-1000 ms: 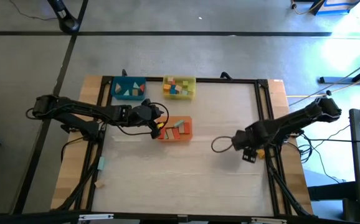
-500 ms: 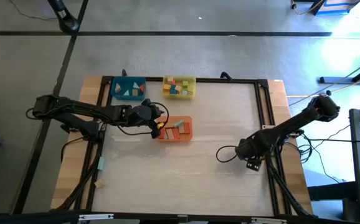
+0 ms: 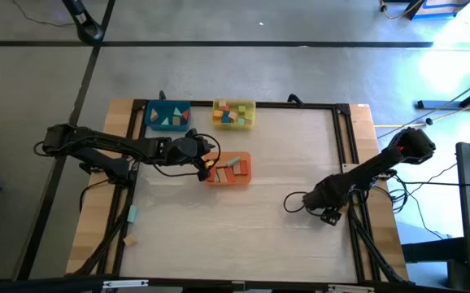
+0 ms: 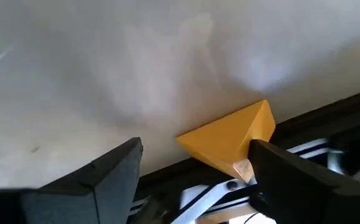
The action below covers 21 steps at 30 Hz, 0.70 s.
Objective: Sort blocks by size
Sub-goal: Put the yellow triangle block into the blue bin
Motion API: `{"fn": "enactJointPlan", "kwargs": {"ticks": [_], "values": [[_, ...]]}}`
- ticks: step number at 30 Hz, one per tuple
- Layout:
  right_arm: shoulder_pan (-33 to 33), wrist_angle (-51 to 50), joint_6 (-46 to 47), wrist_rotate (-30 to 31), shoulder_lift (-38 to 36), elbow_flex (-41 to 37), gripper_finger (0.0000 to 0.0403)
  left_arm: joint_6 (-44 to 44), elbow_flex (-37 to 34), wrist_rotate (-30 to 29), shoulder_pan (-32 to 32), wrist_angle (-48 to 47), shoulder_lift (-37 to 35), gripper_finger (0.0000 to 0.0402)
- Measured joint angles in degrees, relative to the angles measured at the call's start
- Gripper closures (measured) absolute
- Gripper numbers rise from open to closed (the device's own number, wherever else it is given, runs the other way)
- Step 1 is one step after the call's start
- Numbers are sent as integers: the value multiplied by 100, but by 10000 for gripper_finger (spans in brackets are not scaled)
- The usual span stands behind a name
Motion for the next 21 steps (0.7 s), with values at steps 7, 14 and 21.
{"fn": "enactJointPlan", "kwargs": {"ticks": [7,14,21], "values": [[4,727,-275,-326,1,159,107,0,0,0,0,-9,0,176],[4,1696,-381,-156,7,559,107,0,0,0,0,6,-1,176],[2,-413,223,184,4,1232,107,0,0,0,0,63,1,176]]}}
